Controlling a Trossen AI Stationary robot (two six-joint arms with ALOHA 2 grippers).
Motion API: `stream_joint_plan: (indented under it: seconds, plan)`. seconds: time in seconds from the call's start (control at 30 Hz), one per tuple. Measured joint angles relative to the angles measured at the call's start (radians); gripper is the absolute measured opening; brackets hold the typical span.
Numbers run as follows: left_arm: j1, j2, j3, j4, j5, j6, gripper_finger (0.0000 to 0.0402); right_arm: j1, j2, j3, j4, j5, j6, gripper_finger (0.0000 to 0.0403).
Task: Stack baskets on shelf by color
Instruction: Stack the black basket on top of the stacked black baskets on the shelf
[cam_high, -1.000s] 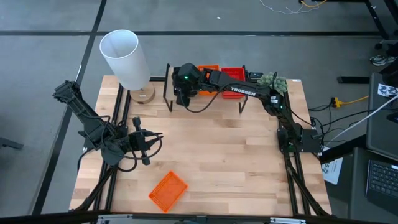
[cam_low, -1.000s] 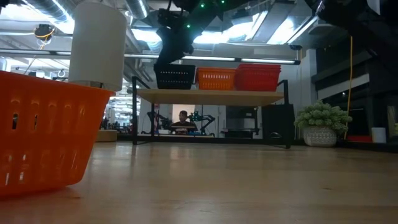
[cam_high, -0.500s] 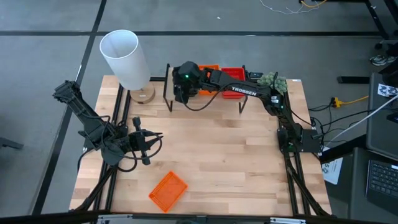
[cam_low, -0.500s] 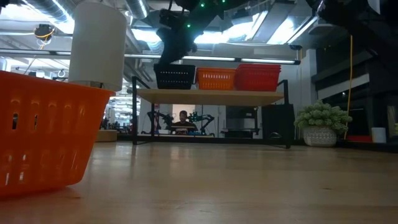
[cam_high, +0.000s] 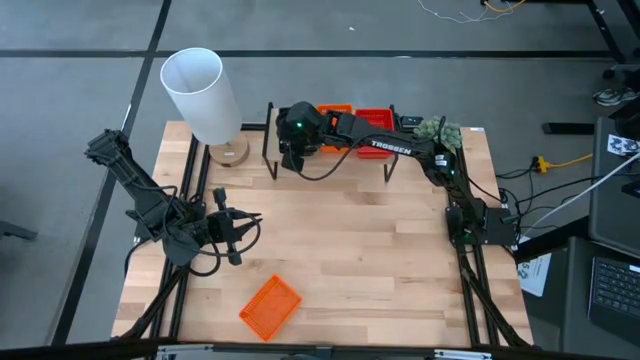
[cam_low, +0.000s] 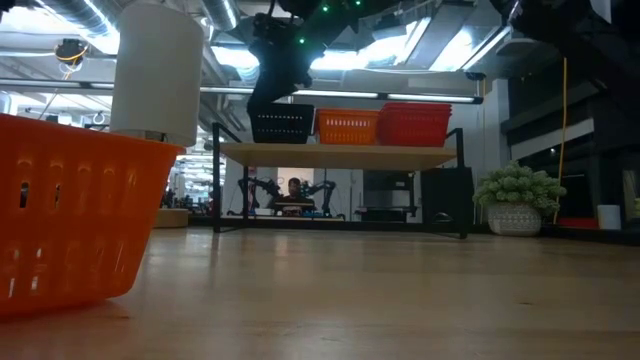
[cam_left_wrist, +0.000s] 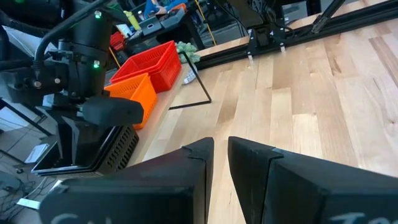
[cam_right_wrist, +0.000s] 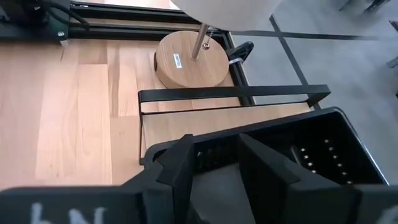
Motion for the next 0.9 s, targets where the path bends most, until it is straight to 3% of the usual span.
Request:
stream_joint_plan:
  seconds: [0.3,0.43,0.67,0.9]
  plan:
    - [0.0,0.0,0.0,0.0,0.0,0.0,0.0041,0.0,0.0,0.0,0.055,0.008,0.004,0.0126]
    - [0.0,0.0,0.0,0.0,0.0,0.0,0.0041,0.0,-0.002,0.0,0.045,0.106,0.008,0.0126]
    - [0.0,0.0,0.0,0.0,0.0,0.0,0.0041,0.0,0.002,0.0,-0.058,0.07,0.035,0.0126]
    - [0.0,0.0,0.0,0.0,0.0,0.0,0.0041,0.0,0.012,0.0,-0.002,0.024,0.048,0.0126]
